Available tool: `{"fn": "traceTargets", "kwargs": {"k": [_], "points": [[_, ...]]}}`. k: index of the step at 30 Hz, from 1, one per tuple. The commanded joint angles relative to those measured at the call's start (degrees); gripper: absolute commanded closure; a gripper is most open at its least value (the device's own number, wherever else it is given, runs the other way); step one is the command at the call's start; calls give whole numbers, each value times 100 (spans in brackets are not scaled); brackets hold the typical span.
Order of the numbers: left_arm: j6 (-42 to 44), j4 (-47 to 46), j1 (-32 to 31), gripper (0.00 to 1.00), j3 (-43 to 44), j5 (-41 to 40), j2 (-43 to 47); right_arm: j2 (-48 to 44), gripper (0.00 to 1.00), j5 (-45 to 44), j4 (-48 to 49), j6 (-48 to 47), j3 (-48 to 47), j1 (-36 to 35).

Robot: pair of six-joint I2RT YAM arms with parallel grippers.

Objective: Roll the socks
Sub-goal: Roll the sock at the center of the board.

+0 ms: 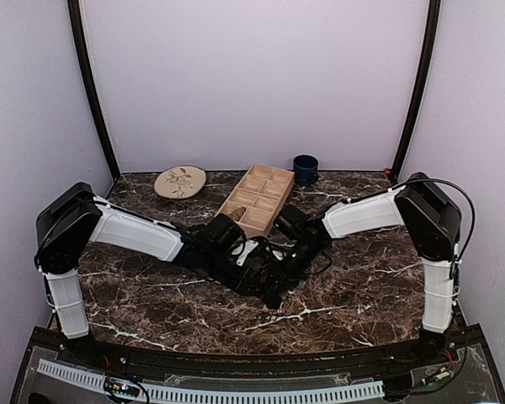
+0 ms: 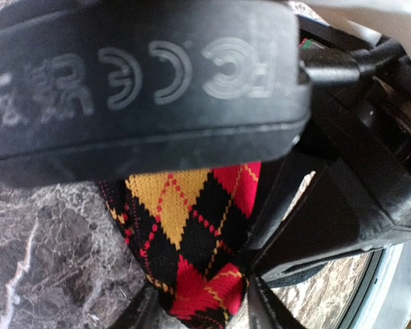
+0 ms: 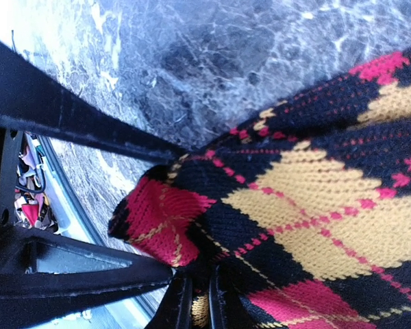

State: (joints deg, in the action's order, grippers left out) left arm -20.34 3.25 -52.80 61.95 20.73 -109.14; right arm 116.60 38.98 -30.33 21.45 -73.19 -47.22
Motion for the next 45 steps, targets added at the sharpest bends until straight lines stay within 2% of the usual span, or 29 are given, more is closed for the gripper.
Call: {"fn": "traceTargets", "kwargs": {"k": [1,9,19,23,34,45], "points": [[-103,251,-90,57,-157,133,-268,153,91,79,-81,-106,-48,53],[-327,32,-91,67,-212,209,-367,193,91,178,-143,-165,-73,118],[-743,-207,-91,87,-343,265,-481,171,85,142,-204,-120,-39,201],[-906,-194,-91,98,-406,232,-492,199,82,88,-210,-104,-31,214],[-1054,22,-91,100,-331,301,-646,144,74,-119,-82,26,219,323],[-1047,145,-91,100,-316,350,-730,-415,71,-339,339,230,674,465]]}}
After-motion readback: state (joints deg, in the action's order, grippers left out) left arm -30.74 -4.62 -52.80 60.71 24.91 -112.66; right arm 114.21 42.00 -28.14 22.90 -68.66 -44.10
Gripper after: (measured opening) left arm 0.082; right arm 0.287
